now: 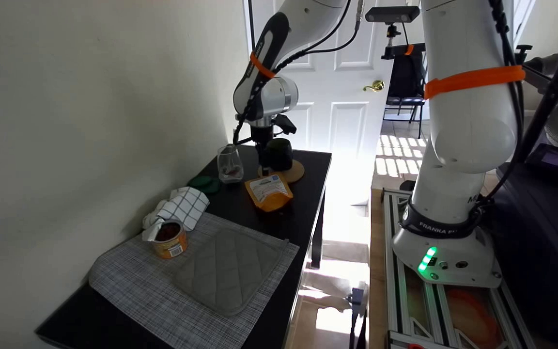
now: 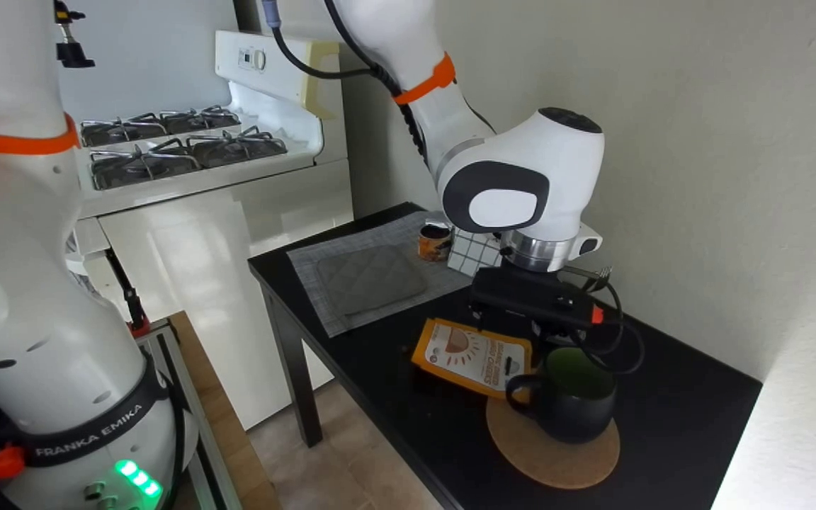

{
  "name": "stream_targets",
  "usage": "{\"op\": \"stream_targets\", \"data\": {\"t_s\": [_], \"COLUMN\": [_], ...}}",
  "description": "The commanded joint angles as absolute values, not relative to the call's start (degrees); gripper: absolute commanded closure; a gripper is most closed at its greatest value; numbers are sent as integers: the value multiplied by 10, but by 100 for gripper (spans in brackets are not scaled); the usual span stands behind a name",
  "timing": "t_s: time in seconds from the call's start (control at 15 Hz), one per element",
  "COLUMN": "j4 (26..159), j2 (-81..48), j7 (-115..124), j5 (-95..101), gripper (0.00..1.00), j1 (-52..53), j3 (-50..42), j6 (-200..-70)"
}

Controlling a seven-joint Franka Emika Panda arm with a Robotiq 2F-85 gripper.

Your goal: Make the dried mango package stand upright

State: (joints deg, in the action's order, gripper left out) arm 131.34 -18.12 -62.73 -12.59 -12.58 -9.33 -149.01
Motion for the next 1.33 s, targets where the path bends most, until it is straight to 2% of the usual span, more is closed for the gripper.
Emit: {"op": "stream_targets", "data": {"t_s": [0.0,0.53,0.67,0.73,0.8,0.87,0.93,1.07,1.2,1.27], "j4": [1295,1261,1254,1249,1245,1243,1241,1239,1239,1239], "j2": [-208,-252,-264,-270,-276,-280,-284,-291,-296,-299], "j7": [-585,-577,-569,-563,-557,-553,-545,-535,-525,-520], "j5": [-86,-49,-34,-26,-18,-11,-3,12,27,35], "gripper": [0,1,4,10,9,13,13,21,40,45], "j1": [-141,-159,-156,-155,-156,-156,-155,-153,-151,-150], "j3": [-84,-64,-67,-69,-69,-70,-70,-70,-70,-71], "j6": [-1510,-1524,-1522,-1520,-1519,-1518,-1516,-1517,-1520,-1521]}}
